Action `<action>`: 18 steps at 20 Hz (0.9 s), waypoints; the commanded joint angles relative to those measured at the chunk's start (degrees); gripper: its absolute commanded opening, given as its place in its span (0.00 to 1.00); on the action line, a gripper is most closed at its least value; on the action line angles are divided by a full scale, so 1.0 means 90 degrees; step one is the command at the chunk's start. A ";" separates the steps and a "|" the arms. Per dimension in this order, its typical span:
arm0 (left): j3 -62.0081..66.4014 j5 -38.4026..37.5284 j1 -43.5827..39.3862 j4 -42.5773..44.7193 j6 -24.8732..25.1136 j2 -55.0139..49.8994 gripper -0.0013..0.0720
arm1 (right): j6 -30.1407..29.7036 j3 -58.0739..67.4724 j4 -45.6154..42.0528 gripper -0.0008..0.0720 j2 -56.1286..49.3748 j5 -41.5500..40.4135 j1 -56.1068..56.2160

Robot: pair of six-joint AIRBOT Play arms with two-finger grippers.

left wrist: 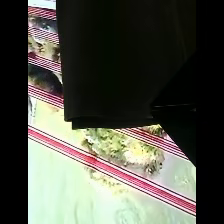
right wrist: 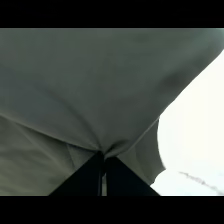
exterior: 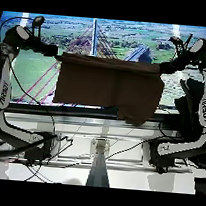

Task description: Fold the clothes and pants, and hang the long-sleeved shirts on hangers.

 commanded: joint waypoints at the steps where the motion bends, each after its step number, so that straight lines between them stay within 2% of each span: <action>1: -0.0002 -0.0240 -0.0049 -0.0056 0.0005 -0.0134 0.09 | 0.0114 -0.0228 -0.0032 0.28 0.0075 0.0452 -0.0005; 2: 0.0002 -0.0323 -0.0049 -0.0058 0.0002 -0.0124 0.36 | 0.0240 -0.0231 -0.0044 0.66 0.0083 0.0454 -0.0005; 3: 0.0005 -0.0454 -0.0046 -0.0053 0.0007 -0.0092 0.69 | 0.0236 -0.0226 -0.0102 0.71 0.0126 0.0580 -0.0005; 4: 0.0010 -0.0673 -0.0017 -0.0029 0.0073 -0.0022 0.81 | 0.0206 -0.0219 -0.0355 0.71 0.0187 0.0879 -0.0005; 5: 0.0010 -0.0884 0.0036 0.0100 0.0119 0.0083 0.79 | 0.0189 -0.0221 -0.0733 0.71 0.0282 0.1183 -0.0007; 7: 0.0010 -0.1280 0.0221 0.0413 0.0121 0.0452 0.64 | 0.0359 -0.0384 -0.0794 0.71 0.0568 0.1326 -0.0236; 10: 0.0007 -0.1411 0.0726 0.0491 0.0121 0.1275 0.64 | 0.0481 -0.1396 -0.0393 0.70 0.1350 0.1479 -0.0835; 11: 0.0005 -0.1433 0.0918 0.0491 0.0121 0.1562 0.64 | 0.0481 -0.1894 -0.0214 0.63 0.1668 0.1518 -0.1015; 12: 0.0002 -0.1460 0.1081 0.0493 0.0121 0.1800 0.64 | 0.0478 -0.2482 0.0041 0.60 0.2018 0.1552 -0.1188; 15: -0.0002 -0.1700 0.1501 0.0318 0.0121 0.2361 0.64 | 0.0478 -0.4010 0.0634 0.60 0.2795 0.1547 -0.1336; 18: -0.0007 -0.2059 0.1715 0.0204 0.0095 0.2674 0.64 | 0.0476 -0.5132 0.1190 0.60 0.3002 0.1445 -0.1336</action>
